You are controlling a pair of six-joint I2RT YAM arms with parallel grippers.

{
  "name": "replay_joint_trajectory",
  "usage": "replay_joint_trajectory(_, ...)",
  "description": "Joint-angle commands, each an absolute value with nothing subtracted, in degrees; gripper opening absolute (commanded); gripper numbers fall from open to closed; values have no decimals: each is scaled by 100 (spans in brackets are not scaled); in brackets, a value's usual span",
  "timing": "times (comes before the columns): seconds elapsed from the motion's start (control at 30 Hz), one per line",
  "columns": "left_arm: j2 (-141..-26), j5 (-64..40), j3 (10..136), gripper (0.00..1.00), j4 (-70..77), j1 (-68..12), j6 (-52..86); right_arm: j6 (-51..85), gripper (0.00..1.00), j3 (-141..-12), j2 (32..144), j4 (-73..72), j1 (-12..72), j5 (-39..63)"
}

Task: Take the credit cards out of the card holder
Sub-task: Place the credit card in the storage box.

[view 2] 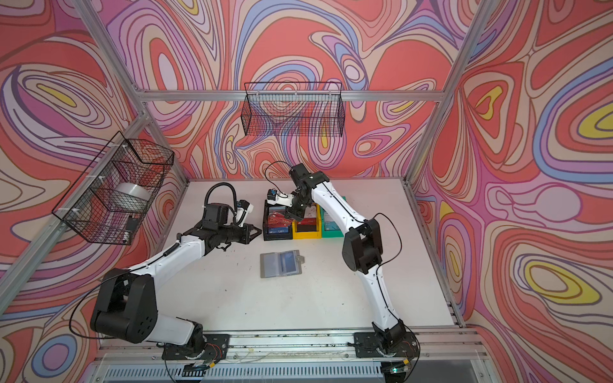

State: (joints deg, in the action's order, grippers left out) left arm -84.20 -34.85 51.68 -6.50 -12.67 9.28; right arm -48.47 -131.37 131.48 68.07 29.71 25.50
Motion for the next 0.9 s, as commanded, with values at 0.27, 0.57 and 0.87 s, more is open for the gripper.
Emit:
replay_joint_trajectory(0.27,-8494,-4534,4759,0,1017,-976,1547,-4553,0,-13033,12547,6677,2865,3659)
replay_joint_trajectory(0.57,-8561,-4813,3972,9,3588,-846,2569,-4137,0,-12789,12291,6279,2669,4683)
replay_joint_trajectory(0.87,-9203,-4998,3737,23,5954,-825,3526,-3670,0,-12746,12329,6142,2529,5520)
